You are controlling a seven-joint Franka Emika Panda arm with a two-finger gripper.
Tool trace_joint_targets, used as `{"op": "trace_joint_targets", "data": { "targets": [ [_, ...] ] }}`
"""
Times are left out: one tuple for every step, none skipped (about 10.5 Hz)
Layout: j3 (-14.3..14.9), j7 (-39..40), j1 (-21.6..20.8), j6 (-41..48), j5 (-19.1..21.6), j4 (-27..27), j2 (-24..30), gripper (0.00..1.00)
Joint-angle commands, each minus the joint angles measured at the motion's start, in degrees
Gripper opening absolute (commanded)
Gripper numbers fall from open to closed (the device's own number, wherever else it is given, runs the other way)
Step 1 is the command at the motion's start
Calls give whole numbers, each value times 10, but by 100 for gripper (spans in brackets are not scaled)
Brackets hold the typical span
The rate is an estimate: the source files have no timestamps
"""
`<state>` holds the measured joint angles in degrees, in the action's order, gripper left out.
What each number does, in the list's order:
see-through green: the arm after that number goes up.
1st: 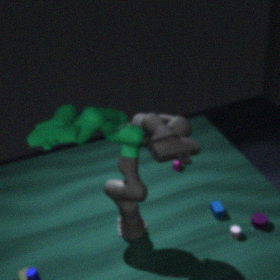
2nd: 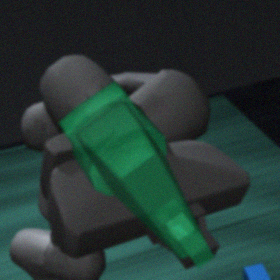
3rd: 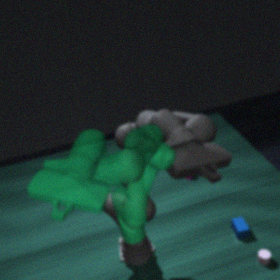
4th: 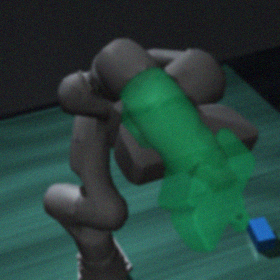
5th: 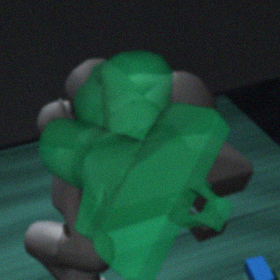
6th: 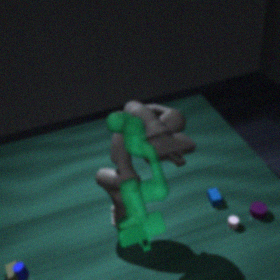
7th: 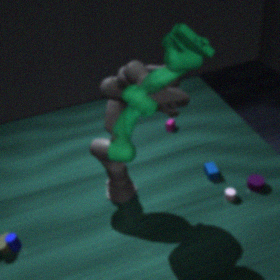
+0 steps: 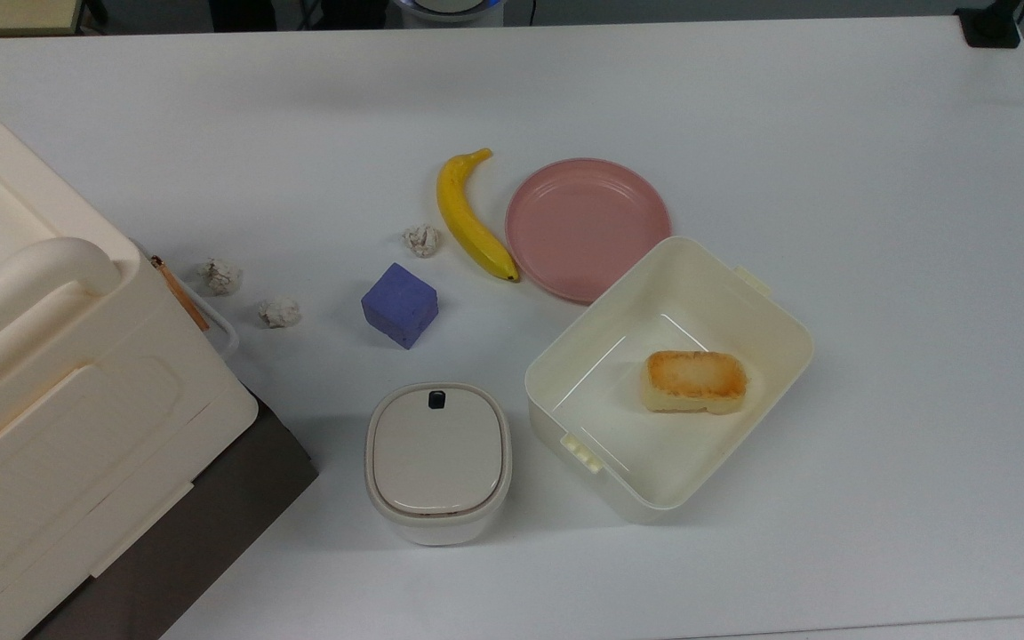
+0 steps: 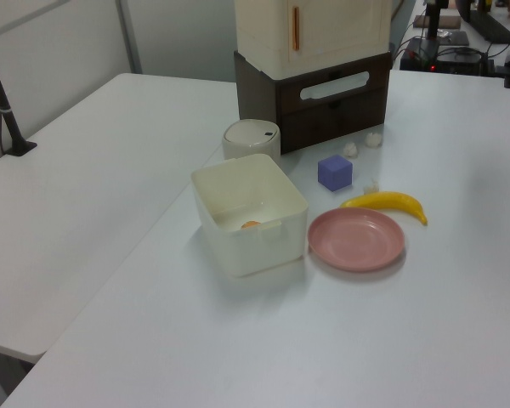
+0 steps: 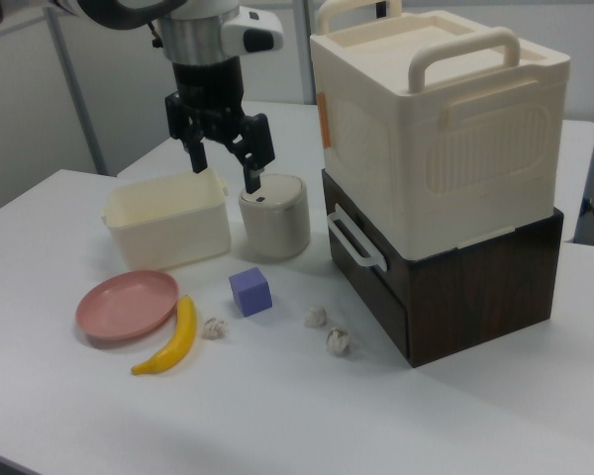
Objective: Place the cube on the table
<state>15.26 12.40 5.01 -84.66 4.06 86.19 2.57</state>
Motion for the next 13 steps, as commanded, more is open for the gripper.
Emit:
{"op": "trace_joint_targets", "data": {
  "targets": [
    [-3,-100,-12,-34,-5,5,6,100],
    [-5,-136,-26,-30,-4,4,6,100],
    [-7,-155,-33,-29,-5,5,6,100],
    [-8,-176,-33,-30,-1,4,3,100],
    [-8,-187,-33,-29,1,4,2,100],
    [-26,-198,-33,-27,2,-5,0,100],
    [-64,-215,-26,-24,0,-5,0,100],
    [-94,-245,-18,-26,-4,-1,-2,100],
    [-104,-265,-17,-27,-4,0,-8,100],
    [-105,-271,-17,-26,-3,0,-7,100],
    [-105,-257,-17,-26,1,2,-5,100],
    [-104,-234,-17,-35,2,6,-5,100],
    [-104,-203,-17,-76,0,10,-5,100]
  ]
}}
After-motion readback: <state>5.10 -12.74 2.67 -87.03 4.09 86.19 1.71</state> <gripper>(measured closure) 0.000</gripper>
